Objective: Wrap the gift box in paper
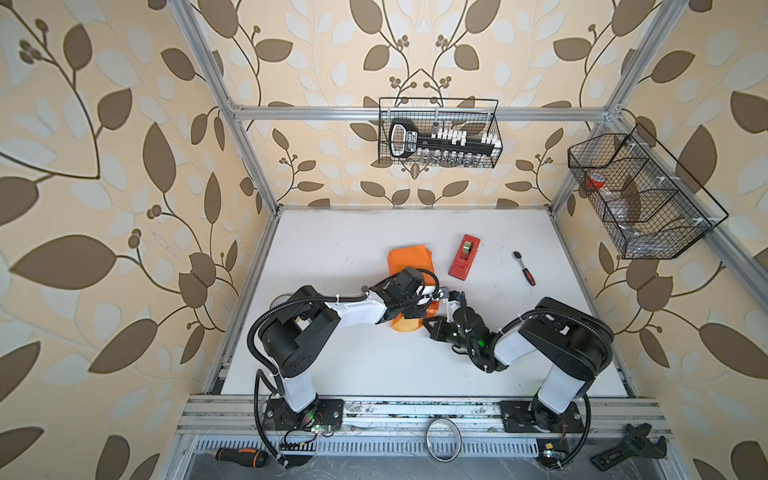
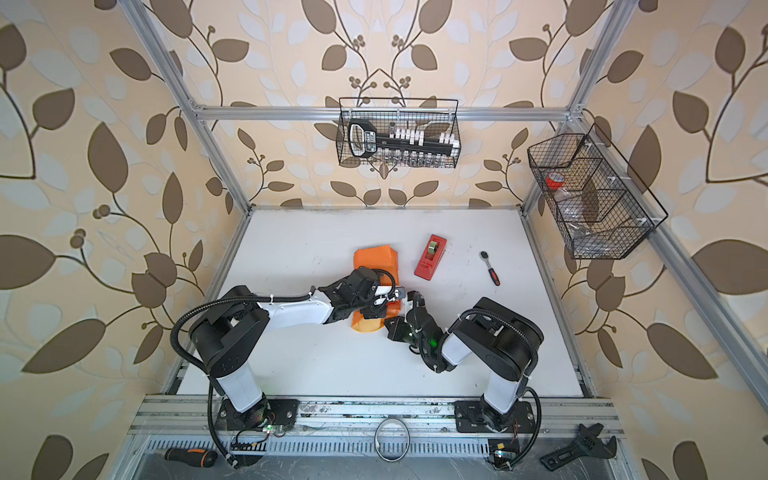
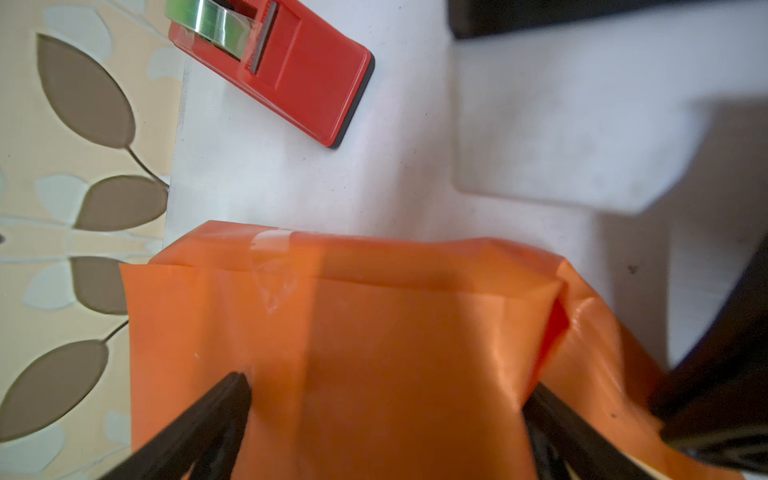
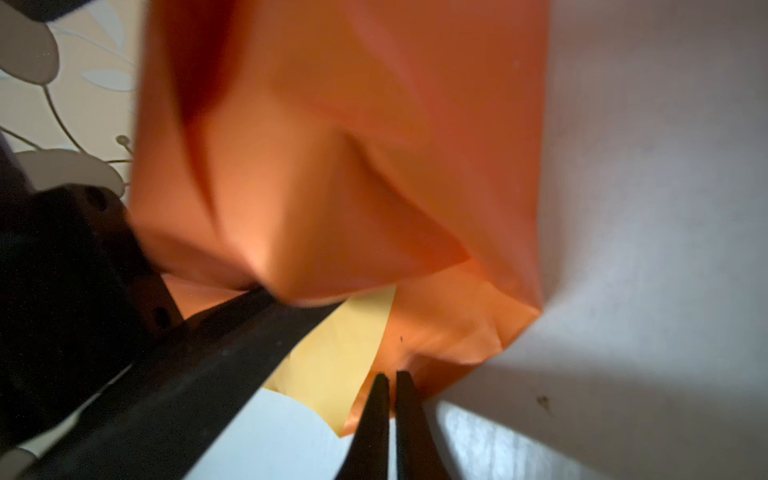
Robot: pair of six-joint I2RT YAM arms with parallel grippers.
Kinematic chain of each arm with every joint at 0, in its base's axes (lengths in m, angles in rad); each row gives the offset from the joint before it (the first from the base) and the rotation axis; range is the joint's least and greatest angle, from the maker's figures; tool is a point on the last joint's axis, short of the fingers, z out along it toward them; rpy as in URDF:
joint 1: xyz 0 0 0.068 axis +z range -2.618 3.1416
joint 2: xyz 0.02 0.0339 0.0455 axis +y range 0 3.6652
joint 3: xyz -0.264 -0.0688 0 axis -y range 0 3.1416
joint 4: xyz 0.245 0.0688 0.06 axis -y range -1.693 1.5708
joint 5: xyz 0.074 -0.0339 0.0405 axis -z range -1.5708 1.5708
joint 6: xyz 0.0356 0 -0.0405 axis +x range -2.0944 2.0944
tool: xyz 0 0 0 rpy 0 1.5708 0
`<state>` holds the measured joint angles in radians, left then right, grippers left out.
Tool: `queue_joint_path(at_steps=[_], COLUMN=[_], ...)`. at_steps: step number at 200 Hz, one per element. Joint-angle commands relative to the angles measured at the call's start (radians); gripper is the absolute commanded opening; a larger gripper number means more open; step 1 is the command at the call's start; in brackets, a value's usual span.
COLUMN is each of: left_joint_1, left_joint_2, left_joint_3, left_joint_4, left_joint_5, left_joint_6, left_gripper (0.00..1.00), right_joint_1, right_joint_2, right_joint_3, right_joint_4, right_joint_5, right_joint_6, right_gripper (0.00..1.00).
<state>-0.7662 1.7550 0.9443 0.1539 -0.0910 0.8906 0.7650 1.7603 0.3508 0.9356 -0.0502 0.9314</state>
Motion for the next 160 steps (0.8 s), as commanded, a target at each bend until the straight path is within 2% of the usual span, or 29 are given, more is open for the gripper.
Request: queue_joint_path(at_steps=[1,44,119,160], left_joint_1=[-0.002,-0.002,-0.002,-0.002], left_joint_2=[0.005,0.002,-0.003,-0.003], left_joint_3=[-0.016,-0.016,-0.020,-0.019], left_joint_4=[-0.001,-0.008,-0.010,-0.010], left_joint_5=[-0.009,-0.011,-0.010,-0.011], left_joint_6=[0.032,0.030,0.028,0.028], left_gripper=[0.99,0.99,0.99,0.99], right_joint_1=[-0.008,-0.016,0.054,-0.015], right_joint_2=[-0.007,0.007,0.041,0.009], right_joint_3=[-0.027,-0.003,-0.041,-0.025], right_joint_4=[-0.081,-0.095,-0.019,-0.031], right_joint_5=[-0.024,-0.034,-0.014,-0.036], right_joint_6=[0.017,0.016,0.086,0.058], right_gripper=[0.09,0.09,0.08,0.08])
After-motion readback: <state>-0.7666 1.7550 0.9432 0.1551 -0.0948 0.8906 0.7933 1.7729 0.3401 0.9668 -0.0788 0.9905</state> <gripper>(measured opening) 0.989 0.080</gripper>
